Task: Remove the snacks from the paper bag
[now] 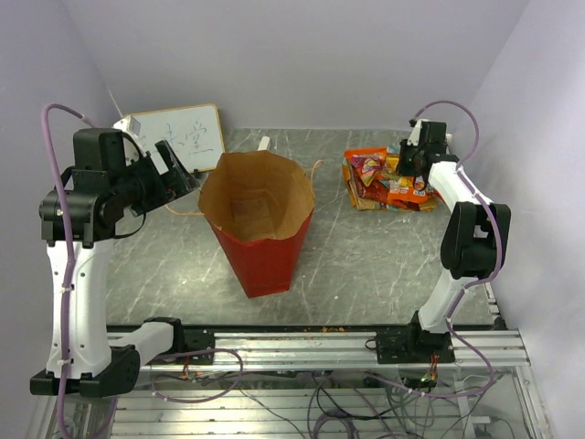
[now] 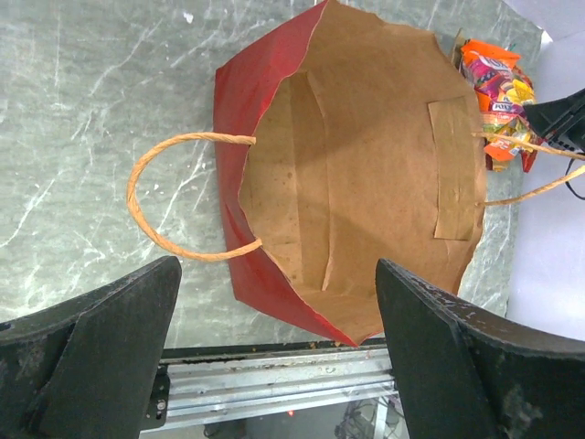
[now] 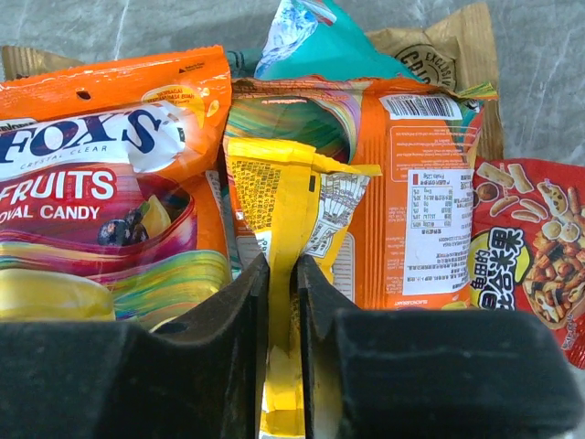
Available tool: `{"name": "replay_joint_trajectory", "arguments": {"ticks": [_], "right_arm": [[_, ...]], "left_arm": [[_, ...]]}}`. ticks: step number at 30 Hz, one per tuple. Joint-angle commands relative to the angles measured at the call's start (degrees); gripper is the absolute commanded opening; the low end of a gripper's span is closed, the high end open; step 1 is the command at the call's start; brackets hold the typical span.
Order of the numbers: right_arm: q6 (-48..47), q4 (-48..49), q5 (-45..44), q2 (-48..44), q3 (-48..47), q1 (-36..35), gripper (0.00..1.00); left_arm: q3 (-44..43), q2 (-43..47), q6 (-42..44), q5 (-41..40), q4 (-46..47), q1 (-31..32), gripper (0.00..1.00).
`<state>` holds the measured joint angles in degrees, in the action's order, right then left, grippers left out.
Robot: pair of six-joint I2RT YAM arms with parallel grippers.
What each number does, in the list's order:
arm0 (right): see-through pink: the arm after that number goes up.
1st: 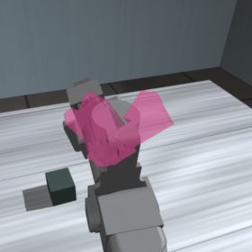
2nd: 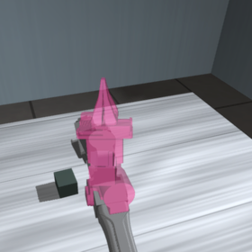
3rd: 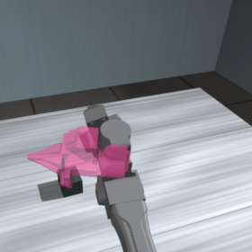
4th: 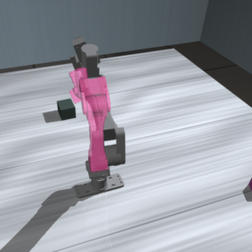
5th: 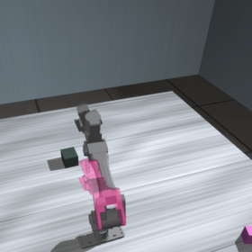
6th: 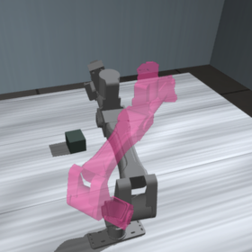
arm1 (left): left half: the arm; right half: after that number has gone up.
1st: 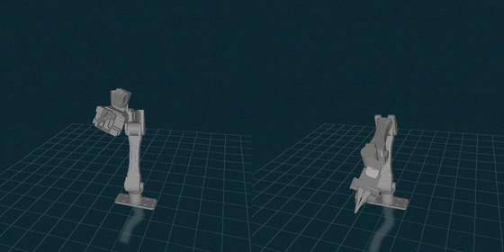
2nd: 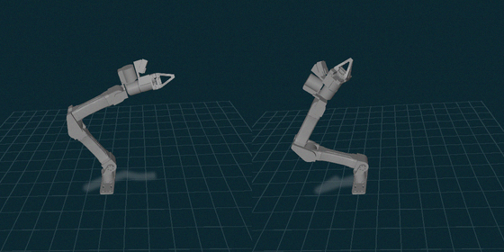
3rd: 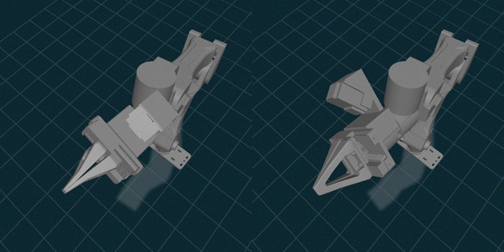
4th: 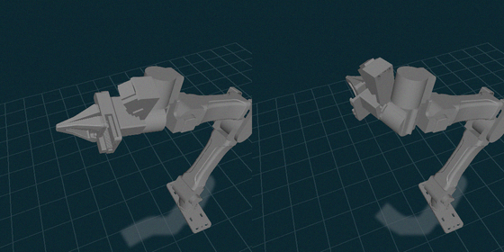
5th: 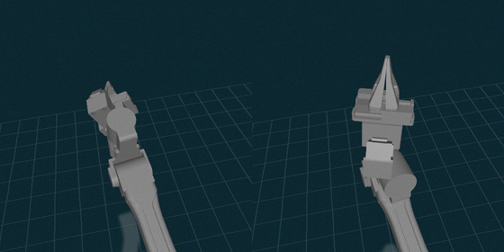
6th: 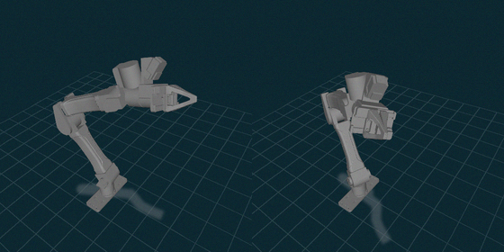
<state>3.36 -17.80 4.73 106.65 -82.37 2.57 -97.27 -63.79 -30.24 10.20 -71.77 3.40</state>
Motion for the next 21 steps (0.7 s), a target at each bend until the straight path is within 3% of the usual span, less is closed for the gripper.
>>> {"name": "replay_joint_trajectory", "arguments": {"ticks": [1,9,13,19,21], "right_arm": [[0.39,-1.83,0.78,-0.22,-1.15,0.23,0.21],[0.34,-4.5,-1.44,-4.04,-2.01,0.22,0.55],[0.7,-5.6,-2.57,-6.08,-2.1,0.16,0.64],[1.91,-10.17,-3.14,-9.05,-3.59,0.01,0.69],[3.92,-12.22,-3.02,-10.21,-4.73,-0.49,0.76]], "left_arm": [[-4.49,-0.35,2.12,-1.66,-2.13,-0.59,0.98],[-7.8,-1.29,3.63,-0.73,-3.14,-0.59,0.98],[-8.23,-1.29,3.56,0.44,-2.87,-0.56,0.98],[-8.19,-0.36,3.28,2.18,-2.52,-0.59,0.98],[-7.88,-0.07,2.9,3.09,-2.07,-0.53,0.98]]}}
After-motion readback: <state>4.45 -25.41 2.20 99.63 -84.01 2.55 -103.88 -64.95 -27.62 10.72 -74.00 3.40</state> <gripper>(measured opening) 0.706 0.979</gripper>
